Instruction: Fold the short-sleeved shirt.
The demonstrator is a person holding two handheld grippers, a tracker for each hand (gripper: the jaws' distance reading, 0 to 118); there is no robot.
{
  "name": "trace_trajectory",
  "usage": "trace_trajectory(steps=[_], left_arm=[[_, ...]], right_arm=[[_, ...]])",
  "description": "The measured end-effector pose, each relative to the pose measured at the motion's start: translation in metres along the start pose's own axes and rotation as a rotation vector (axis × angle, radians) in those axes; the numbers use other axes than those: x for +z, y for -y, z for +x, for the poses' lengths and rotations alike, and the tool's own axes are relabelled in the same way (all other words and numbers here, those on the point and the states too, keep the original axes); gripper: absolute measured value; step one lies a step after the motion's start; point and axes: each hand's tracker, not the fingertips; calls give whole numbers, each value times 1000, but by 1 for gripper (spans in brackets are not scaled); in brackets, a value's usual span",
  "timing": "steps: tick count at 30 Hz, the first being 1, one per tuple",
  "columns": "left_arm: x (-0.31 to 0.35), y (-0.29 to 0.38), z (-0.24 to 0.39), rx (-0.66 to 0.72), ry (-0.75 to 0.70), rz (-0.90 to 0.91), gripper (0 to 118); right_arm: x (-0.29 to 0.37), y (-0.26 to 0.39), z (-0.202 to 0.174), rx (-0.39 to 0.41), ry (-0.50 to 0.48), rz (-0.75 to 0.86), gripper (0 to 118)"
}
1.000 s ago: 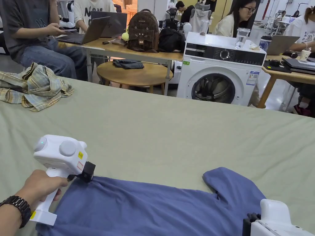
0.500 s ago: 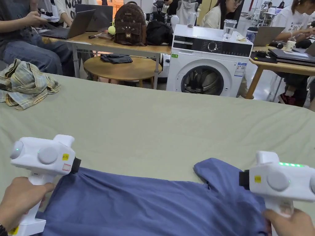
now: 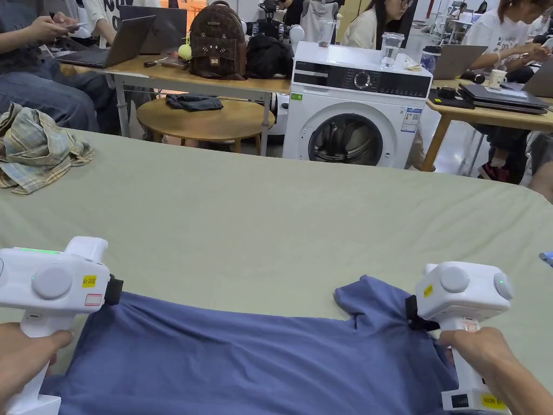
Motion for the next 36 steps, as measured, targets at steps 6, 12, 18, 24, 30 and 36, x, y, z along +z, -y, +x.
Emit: trace_trajectory(steps=[6,12,18,24,30,36], left_arm=[[14,3,0,30,15,19,0],[52,16,-6,51,55,71,0],[105,48,-8,74,87,117,0],[146,87,-16,85,97,127,0],[145,126,-26,83,128,-26,0],[109,156,-20,61,101,-240,0]], right_arm=[[33,16,-3,23,28,84,0],[114,55,-2,3,-8,220,0],[185,118,-6,14,-30,279,0],[235,179,-8,49,-25,276,0],[237,225,-8,120,-7,144,0],[170,248,-1,166,65,-65,0]])
